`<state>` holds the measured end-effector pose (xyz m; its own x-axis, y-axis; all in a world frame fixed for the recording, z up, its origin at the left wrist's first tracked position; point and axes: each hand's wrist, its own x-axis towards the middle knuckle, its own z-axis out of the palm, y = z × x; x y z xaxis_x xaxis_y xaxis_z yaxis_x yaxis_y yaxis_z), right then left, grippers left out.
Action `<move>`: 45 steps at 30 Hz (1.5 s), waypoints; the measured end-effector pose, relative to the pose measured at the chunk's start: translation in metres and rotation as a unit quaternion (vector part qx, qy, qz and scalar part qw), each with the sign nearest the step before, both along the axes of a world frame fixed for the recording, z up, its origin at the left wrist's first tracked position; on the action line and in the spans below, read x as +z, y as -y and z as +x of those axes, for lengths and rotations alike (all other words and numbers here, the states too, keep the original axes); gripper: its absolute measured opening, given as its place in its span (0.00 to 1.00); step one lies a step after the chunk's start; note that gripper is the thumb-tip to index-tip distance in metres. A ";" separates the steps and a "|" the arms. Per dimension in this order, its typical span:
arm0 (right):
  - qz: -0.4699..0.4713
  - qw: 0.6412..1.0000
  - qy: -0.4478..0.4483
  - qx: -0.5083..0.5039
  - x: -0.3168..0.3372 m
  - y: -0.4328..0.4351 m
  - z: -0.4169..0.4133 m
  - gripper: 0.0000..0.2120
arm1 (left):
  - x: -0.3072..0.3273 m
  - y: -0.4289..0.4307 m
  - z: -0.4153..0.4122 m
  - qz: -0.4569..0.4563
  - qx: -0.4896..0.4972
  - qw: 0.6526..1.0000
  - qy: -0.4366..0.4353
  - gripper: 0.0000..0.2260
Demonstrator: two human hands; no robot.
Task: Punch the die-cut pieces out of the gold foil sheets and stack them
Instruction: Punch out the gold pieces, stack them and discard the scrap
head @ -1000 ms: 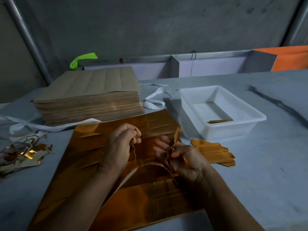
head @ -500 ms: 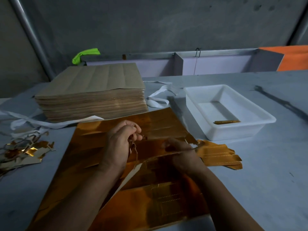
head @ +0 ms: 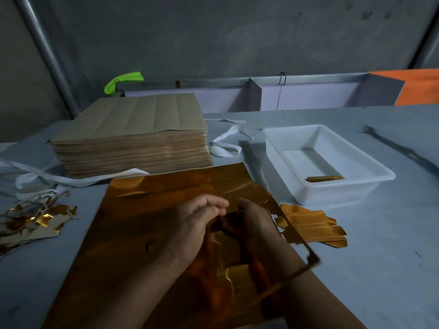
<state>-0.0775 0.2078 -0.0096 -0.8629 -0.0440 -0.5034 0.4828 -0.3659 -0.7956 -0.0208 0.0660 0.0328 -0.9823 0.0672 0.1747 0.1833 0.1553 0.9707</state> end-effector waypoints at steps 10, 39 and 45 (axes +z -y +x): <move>-0.010 1.000 0.002 -0.014 -0.005 0.002 0.000 0.13 | -0.040 0.014 -0.045 -0.248 0.124 0.958 0.070 0.19; -0.099 0.994 0.011 -0.034 -0.004 -0.007 0.006 0.08 | -0.065 0.005 -0.046 -0.453 0.094 0.884 0.070 0.23; -0.117 0.993 -0.006 -0.031 -0.004 -0.010 0.009 0.06 | -0.065 0.006 -0.045 -0.398 0.115 0.908 0.065 0.19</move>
<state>-0.0689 0.2175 -0.0139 -0.8736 -0.1040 -0.4754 0.4441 -0.5699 -0.6914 -0.0662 0.0604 -0.0320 -0.9951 -0.0891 0.0423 -0.0517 0.8366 0.5454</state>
